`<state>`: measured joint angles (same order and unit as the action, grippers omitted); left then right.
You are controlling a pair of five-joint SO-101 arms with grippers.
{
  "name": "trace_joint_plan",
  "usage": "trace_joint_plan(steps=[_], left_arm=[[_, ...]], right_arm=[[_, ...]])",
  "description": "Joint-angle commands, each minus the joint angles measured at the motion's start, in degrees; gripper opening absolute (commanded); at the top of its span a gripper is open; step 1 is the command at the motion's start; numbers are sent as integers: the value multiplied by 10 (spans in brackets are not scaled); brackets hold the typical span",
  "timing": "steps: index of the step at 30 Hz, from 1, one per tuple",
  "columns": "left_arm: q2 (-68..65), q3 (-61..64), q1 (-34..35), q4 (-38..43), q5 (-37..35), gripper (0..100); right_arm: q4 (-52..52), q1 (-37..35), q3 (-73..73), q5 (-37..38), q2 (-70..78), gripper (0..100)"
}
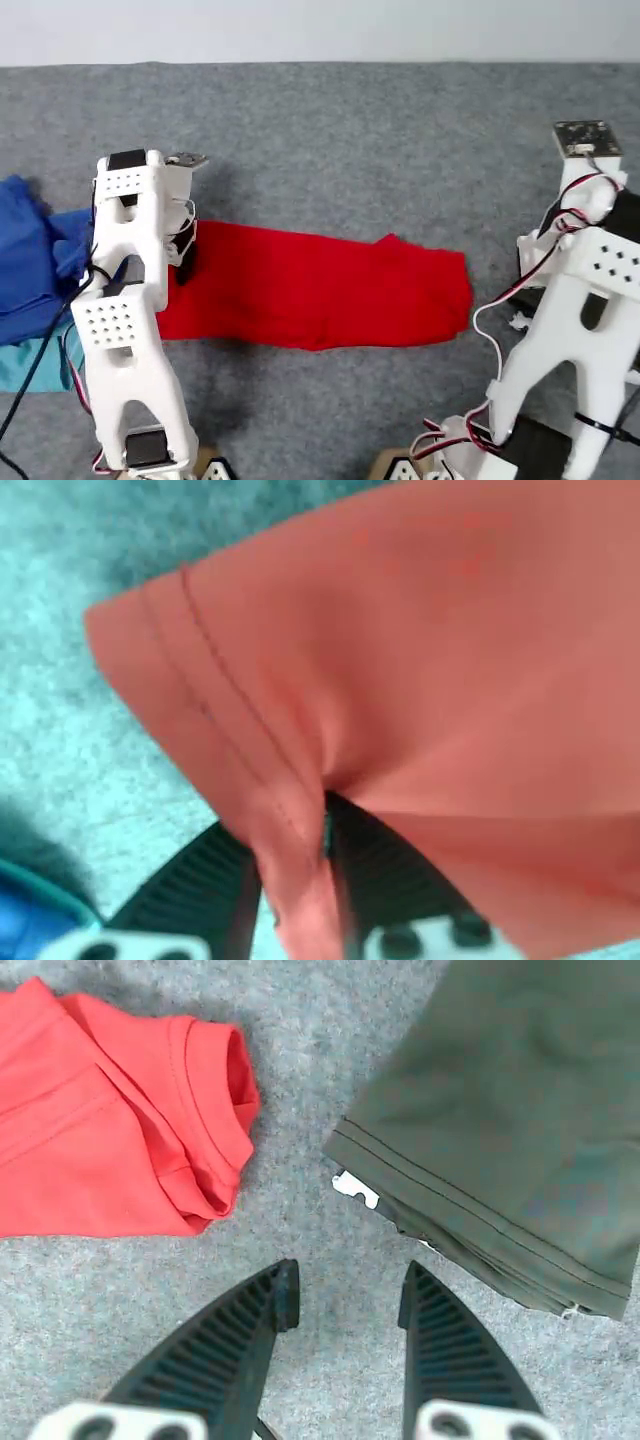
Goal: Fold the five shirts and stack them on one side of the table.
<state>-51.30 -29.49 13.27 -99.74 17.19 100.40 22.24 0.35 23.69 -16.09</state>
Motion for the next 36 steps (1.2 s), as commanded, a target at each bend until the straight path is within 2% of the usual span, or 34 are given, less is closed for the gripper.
trace_joint_plan(steps=[1, 6, 18, 20, 24, 26, 31, 36], left_arm=[[3, -2, 11, -8, -4, 4], [96, 17, 31, -9, -5, 3], [412, 217, 14, -9, -5, 3], [462, 240, -18, -9, -5, 3], [536, 274, -127, -9, -11, 3], [550, 275, -185, -9, -43, 3], [519, 238, -304, -8, -93, 4], [442, 160, -369, -8, -96, 4]], right_arm=[[22, 8, -25, 6, -23, 177], [21, 7, -25, 6, -23, 177], [16, 5, -25, 7, -18, 177], [15, 4, -25, 7, -18, 177], [18, 5, -25, 32, -18, 176], [18, 7, -25, 47, -22, 176], [18, 29, -25, 64, -23, 176], [17, 93, -25, 96, -21, 176]])
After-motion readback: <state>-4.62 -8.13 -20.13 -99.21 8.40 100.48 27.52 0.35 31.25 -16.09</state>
